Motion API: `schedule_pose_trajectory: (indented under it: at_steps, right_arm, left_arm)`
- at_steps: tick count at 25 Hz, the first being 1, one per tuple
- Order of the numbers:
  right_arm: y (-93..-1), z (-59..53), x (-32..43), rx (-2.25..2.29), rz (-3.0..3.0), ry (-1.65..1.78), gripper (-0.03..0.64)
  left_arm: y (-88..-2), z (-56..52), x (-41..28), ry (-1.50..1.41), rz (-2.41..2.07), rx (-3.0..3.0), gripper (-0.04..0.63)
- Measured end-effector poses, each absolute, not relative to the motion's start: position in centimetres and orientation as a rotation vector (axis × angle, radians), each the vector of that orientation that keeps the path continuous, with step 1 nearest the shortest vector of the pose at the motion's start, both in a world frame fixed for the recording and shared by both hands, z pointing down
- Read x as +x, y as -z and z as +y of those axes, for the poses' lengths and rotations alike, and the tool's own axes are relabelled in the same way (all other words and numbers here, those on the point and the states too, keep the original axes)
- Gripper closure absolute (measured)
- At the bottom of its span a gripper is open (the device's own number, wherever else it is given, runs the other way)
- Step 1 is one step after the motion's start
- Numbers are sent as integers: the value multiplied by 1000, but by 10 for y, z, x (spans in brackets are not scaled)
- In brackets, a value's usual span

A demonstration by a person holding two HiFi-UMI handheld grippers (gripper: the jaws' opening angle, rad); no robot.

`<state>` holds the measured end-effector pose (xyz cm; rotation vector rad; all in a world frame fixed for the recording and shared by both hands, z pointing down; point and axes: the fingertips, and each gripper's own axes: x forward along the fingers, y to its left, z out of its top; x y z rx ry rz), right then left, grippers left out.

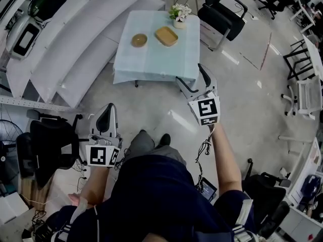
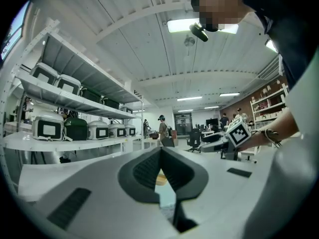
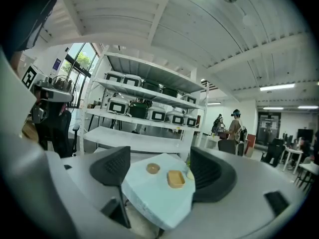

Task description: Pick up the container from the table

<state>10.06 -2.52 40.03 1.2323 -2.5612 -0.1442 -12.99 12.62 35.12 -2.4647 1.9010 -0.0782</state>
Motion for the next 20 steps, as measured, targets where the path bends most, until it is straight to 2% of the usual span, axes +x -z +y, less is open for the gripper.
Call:
schedule_pose_trajectory:
  at_steps: [20]
  right_arm:
    - [-540, -257, 28, 1213, -2309, -9, 258]
  left_arm:
    - [-380, -111, -229, 133, 1788, -2580, 592]
